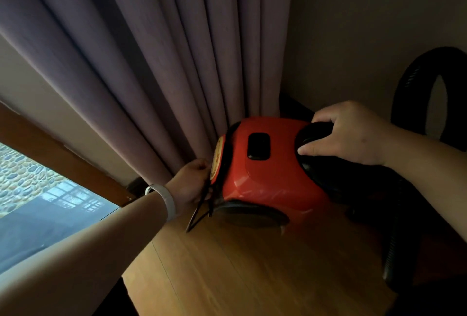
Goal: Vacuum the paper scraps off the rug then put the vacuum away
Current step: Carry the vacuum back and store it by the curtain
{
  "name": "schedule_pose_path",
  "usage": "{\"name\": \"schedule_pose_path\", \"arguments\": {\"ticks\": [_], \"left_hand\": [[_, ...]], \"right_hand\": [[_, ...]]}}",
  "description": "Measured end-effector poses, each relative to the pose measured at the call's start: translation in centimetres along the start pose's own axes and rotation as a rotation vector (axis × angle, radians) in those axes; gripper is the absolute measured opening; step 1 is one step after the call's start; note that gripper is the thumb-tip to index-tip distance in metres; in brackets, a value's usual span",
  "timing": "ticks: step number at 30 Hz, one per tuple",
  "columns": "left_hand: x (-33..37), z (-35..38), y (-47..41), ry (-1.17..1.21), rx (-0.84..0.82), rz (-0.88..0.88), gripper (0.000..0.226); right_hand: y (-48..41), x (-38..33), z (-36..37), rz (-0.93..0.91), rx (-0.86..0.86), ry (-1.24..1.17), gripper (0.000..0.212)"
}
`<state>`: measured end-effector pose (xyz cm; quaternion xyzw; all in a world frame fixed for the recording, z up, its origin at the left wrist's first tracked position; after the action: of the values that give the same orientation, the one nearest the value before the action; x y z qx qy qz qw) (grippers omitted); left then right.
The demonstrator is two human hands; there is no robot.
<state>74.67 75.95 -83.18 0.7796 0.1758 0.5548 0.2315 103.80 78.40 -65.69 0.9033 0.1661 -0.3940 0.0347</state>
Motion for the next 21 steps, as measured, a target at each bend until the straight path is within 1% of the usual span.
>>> {"name": "schedule_pose_path", "arguments": {"ticks": [2,4,5,7,9,12,14,17,19,21], "left_hand": [[-0.2,0.2,0.6,-0.034,-0.010,-0.014,0.022],[0.1,0.7,1.5,-0.013,-0.049,-0.005,0.018],[0.5,0.9,2.0,-0.015,-0.058,0.014,0.014],[1.8,1.3,3.0,-0.109,-0.050,0.080,0.006],[3.6,1.7,4.1,-0.323,-0.049,0.206,0.004],[6.7,1.4,5.8,-0.824,0.016,0.479,0.012],[8.2,0.7,6.6,-0.985,0.033,0.580,0.018],[9.9,0.0,7.0,-1.167,0.026,0.710,0.018],[10.6,-0.6,6.8,-1.174,0.021,0.756,0.015],[10.7,-0.9,6.5,-1.107,-0.006,0.778,0.017]], "right_hand": [[-0.2,0.2,-0.2,0.008,0.037,0.022,0.032],[-0.4,0.6,-0.3,0.026,0.066,0.043,0.030],[-0.4,0.8,-0.5,0.038,0.082,0.058,0.030],[-0.6,1.3,-0.8,0.064,0.117,0.092,0.031],[-0.7,1.6,-1.0,0.077,0.141,0.127,0.030],[-0.7,1.7,-1.2,0.076,0.145,0.161,0.029],[-0.7,1.4,-1.1,0.065,0.135,0.171,0.029],[-0.5,0.7,-0.3,0.043,0.082,0.178,0.028],[-0.3,0.1,0.6,0.021,0.014,0.193,0.027],[-0.1,-0.8,1.4,-0.007,-0.062,0.208,0.026]]}}
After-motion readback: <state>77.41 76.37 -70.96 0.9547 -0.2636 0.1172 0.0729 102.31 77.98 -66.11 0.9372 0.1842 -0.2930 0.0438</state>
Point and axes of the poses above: each hand's wrist, its own y-axis away from the middle knuckle, its own z-axis out of the palm, x = y × z, the point moved 8 cm from there along -y, towards the middle knuckle, and after that the axes turned 7 degrees about -y, right-handed, at the moved point
